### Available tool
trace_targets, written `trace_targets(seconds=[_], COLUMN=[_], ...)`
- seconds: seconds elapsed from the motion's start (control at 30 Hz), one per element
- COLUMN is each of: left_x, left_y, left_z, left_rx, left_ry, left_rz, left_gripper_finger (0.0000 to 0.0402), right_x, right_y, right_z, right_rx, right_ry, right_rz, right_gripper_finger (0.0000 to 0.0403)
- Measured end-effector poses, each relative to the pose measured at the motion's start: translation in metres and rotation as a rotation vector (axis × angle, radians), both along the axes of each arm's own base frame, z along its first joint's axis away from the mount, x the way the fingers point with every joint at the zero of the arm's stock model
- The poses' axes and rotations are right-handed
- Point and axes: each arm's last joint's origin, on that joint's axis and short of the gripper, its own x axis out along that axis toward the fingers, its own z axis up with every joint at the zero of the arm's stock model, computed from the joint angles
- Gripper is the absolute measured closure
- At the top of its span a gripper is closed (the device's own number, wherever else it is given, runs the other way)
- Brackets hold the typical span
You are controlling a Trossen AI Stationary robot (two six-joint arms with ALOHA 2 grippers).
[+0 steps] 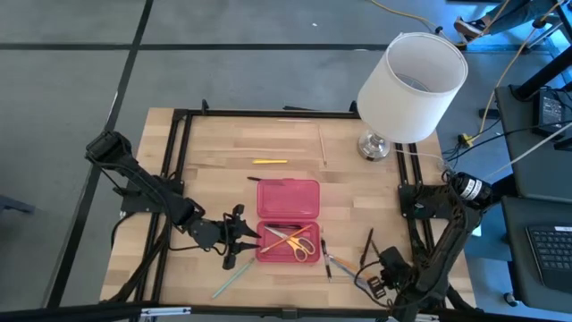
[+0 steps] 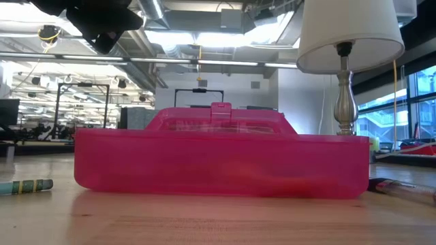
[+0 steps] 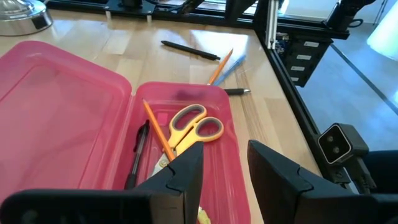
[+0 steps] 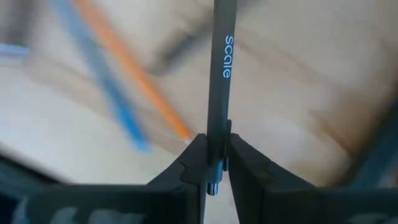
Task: Pick & place school supplies into a supply box
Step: Put the black pen into the red supply box
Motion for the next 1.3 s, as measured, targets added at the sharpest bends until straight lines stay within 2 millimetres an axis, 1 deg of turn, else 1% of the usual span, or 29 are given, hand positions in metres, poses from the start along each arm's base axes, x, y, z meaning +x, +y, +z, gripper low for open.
trace_targets(seconds=[0.13,0.2,0.27,0.37,0.57,0.67,0.77,0.87,1.07,1.17,1.3], left_x=[0.0,0.0,0.0,0.0,0.0,-0.001,-0.001,-0.001,-0.001,-0.001,-0.001], left_y=[0.0,0.0,-0.001,-0.001,-0.002,-0.002,-0.003,-0.003,-0.003,-0.003,-0.003], left_z=[0.0,0.0,0.0,0.0,0.0,-0.001,-0.001,-0.001,-0.001,-0.001,-0.001], left_rx=[0.0,-0.001,-0.007,-0.015,-0.027,-0.03,-0.035,-0.037,-0.034,-0.035,-0.036], left_ry=[0.0,0.001,0.006,0.012,0.022,0.024,0.028,0.029,0.035,0.037,0.037], left_rz=[-0.001,-0.004,-0.021,-0.043,-0.074,-0.081,-0.095,-0.098,-0.1,-0.104,-0.105], left_gripper_finger=[0.0283,0.0283,0.0284,0.0282,0.0283,0.0283,0.0281,0.0283,0.0281,0.0282,0.0284], right_x=[0.021,0.034,0.048,0.076,0.138,0.16,0.173,0.182,0.2,0.205,0.21], right_y=[0.001,-0.002,-0.006,-0.017,-0.044,-0.062,-0.079,-0.087,-0.088,-0.089,-0.091], right_z=[0.017,0.023,0.029,0.035,0.045,0.047,0.046,0.039,0.005,-0.012,-0.029], right_rx=[-0.119,-0.192,-0.243,-0.277,-0.208,-0.169,-0.166,-0.168,-0.108,-0.093,-0.067], right_ry=[-0.268,-0.351,-0.399,-0.412,-0.427,-0.43,-0.409,-0.381,-0.307,-0.257,-0.21], right_rz=[0.165,0.227,0.282,0.348,0.566,0.627,0.646,0.656,0.707,0.706,0.706], right_gripper_finger=[0.0347,0.0347,0.0347,0.0349,0.0349,0.0349,0.0349,0.0348,0.0348,0.0348,0.0348])
